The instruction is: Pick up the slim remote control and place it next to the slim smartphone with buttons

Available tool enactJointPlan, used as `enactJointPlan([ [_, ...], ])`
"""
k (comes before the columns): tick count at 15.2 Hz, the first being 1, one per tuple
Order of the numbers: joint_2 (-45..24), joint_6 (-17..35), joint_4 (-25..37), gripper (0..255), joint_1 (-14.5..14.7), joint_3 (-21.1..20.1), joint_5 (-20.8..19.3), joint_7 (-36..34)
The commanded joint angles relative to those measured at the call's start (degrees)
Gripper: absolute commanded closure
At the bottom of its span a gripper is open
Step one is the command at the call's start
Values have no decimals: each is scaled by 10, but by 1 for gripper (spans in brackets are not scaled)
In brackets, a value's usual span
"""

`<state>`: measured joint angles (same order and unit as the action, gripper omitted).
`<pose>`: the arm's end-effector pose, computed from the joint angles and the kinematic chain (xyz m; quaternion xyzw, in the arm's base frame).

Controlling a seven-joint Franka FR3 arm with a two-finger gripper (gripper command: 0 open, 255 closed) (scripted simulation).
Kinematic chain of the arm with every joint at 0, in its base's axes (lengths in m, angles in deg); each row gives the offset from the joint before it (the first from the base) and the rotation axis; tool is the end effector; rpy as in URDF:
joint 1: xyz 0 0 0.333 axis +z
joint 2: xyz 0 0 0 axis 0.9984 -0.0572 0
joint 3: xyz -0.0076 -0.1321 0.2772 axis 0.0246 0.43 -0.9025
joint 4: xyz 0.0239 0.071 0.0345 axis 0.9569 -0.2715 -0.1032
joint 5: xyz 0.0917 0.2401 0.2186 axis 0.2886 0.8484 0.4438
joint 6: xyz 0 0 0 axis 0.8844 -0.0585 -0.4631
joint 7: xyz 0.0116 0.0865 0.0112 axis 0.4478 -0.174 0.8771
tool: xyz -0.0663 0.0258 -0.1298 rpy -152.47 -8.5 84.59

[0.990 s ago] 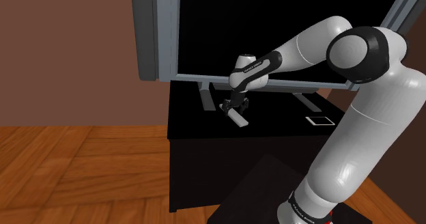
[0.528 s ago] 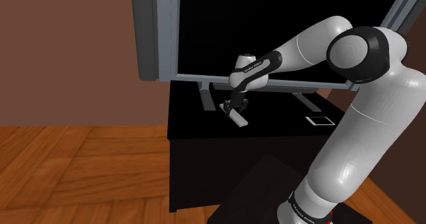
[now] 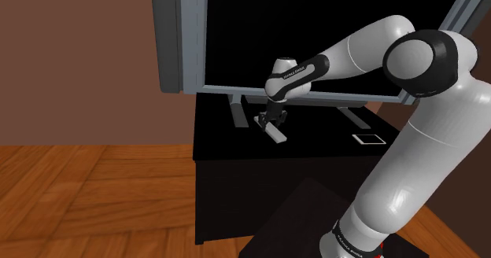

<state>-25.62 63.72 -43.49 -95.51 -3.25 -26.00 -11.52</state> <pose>0.4424 -0.1573 0.3346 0.9714 -0.2370 -0.0009 0.0098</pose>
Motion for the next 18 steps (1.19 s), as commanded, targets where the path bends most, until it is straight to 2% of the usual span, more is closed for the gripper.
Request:
enactJointPlan([
  [1, 9, -16, 8, 255, 0, 0, -2, -1],
  [12, 51, -100, 49, 255, 0, -2, -9, -5],
  [18, 60, -98, 42, 255, -41, 45, -16, 78],
])
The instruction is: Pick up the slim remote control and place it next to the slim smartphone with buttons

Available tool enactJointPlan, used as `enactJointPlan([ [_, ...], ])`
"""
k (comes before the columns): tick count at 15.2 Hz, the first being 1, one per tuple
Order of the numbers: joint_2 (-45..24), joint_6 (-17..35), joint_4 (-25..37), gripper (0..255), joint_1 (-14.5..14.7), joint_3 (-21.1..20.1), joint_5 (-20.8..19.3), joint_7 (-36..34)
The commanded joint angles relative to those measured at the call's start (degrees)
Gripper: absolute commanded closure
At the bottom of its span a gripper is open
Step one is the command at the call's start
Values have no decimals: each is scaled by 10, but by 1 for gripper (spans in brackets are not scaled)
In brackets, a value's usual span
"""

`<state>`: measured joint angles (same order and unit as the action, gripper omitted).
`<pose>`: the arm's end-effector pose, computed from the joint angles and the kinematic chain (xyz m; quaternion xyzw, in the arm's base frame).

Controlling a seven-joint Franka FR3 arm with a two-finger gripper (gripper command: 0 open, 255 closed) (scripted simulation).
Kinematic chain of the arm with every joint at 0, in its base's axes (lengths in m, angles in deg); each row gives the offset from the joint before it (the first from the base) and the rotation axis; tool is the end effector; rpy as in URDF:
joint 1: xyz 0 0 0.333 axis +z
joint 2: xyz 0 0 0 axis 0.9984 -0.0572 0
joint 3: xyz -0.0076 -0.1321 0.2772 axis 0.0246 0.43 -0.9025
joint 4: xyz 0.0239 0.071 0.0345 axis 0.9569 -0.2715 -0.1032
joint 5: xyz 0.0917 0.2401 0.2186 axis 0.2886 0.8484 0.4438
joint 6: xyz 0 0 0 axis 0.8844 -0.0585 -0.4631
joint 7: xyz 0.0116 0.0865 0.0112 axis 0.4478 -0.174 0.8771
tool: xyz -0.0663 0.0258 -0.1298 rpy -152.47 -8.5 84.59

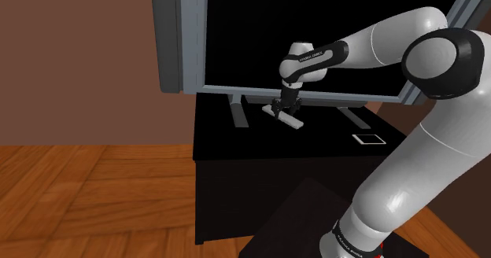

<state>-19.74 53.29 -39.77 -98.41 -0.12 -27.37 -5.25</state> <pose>0.4113 -0.2010 0.3908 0.9731 -0.2299 -0.0102 0.0074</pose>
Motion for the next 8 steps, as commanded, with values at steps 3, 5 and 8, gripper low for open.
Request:
enactJointPlan([
  [3, -3, 6, 10, 255, -32, 37, -4, 59],
  [5, -8, 6, 16, 255, -46, 53, -3, 89],
  [8, -21, 5, 31, 255, -66, 76, 0, 134],
])
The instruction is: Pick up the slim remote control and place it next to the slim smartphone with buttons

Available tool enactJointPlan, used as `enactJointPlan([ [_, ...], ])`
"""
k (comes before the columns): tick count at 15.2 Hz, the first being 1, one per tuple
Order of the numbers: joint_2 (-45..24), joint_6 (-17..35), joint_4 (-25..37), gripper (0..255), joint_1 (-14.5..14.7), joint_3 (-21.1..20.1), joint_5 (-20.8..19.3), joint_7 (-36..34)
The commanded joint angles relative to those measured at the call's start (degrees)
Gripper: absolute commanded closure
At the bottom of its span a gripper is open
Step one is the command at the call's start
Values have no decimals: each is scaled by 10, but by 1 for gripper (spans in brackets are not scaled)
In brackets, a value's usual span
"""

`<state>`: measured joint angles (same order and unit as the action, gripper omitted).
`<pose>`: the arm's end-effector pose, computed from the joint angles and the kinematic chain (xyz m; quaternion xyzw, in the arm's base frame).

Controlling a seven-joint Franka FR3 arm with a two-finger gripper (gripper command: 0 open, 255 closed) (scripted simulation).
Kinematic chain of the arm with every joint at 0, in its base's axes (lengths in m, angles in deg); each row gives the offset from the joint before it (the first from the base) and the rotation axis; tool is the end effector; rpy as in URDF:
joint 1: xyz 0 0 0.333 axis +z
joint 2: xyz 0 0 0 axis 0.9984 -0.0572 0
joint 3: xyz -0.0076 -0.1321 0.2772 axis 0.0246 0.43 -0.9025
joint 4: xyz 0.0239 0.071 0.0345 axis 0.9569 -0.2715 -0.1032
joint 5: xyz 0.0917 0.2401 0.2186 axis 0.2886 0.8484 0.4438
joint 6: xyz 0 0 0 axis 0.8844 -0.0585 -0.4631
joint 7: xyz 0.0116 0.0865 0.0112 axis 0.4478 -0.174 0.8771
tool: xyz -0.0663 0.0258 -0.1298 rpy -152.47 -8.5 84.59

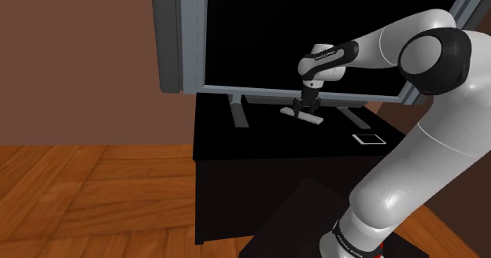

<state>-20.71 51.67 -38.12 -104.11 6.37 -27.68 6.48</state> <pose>0.3623 -0.2866 0.3912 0.9723 -0.2327 -0.0200 0.0015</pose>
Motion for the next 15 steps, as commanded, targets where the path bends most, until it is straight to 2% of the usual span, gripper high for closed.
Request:
enactJointPlan([
  [1, -17, 20, 21, 255, -15, 19, 6, 33],
  [6, -53, 14, 62, 255, -50, 55, 23, 113],
  [9, -82, 8, 94, 255, -92, 54, 38, 161],
  [10, -33, -142, 91, 0, -62, 4, 34, 154],
  [11, -33, -142, 91, 0, -62, 4, 34, 154],
  [14, -161, -271, 264, 0, -51, -5, 27, 229],
  [15, -182, -291, 293, 0, -50, -6, 25, 241],
])
